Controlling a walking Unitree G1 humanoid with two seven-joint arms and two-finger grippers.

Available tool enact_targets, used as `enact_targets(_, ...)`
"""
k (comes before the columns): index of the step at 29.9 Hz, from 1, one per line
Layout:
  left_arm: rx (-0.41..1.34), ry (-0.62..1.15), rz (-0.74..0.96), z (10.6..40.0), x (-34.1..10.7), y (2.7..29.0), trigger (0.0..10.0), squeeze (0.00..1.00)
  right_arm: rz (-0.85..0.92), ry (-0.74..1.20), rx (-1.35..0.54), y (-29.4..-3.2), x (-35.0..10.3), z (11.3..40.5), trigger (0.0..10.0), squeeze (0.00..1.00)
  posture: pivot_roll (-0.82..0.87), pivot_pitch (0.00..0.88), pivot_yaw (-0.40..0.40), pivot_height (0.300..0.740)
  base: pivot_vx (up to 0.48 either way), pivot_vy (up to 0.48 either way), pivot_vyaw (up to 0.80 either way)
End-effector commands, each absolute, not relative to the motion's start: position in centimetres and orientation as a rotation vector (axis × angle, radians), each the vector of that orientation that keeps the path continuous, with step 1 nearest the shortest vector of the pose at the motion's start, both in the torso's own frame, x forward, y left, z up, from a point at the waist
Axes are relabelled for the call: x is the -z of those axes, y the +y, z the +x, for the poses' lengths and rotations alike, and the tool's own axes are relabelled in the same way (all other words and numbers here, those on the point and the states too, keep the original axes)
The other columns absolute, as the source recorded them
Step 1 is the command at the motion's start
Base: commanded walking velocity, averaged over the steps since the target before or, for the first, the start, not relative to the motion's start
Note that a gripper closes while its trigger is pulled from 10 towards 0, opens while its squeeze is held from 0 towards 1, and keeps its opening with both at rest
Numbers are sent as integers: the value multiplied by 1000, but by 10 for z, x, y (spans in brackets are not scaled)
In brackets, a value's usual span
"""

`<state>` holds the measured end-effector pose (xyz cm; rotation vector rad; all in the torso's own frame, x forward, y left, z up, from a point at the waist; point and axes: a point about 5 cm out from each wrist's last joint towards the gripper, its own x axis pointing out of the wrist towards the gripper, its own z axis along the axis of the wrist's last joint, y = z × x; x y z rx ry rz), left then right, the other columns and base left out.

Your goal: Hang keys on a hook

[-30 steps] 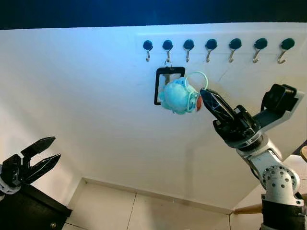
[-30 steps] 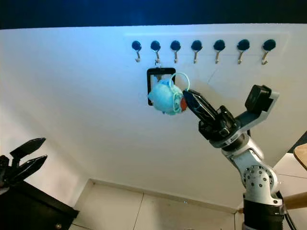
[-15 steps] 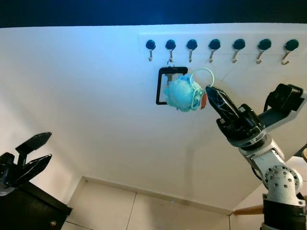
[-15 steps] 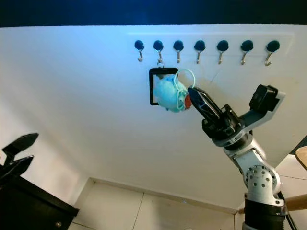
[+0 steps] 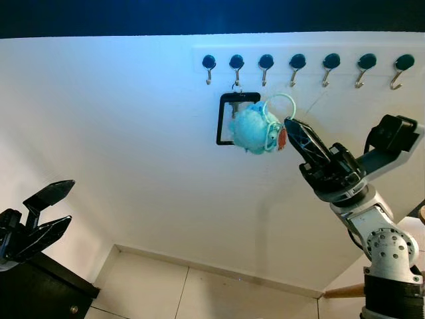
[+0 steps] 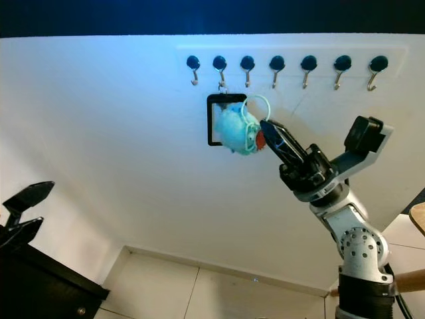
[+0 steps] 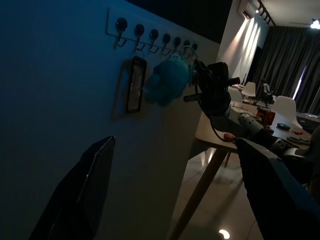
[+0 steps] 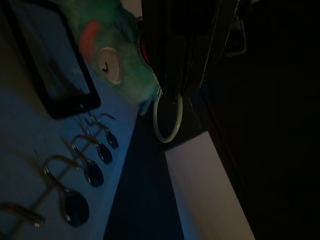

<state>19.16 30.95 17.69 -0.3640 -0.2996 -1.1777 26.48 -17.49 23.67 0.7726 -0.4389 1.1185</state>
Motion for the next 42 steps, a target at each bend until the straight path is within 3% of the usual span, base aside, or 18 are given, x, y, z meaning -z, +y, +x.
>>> enact_targets(1,1188,-317,-367,192,-179,308,10000,0,795,-458,-1130,-173,-240,266,10000,0,-117,56,77,740,0,0,0)
enact_targets(42,1192,-309,-370,196,-181,309,10000,0,960,-462,-899,-186,-235,288,10000,0,-120,58,86,740,0,0,0)
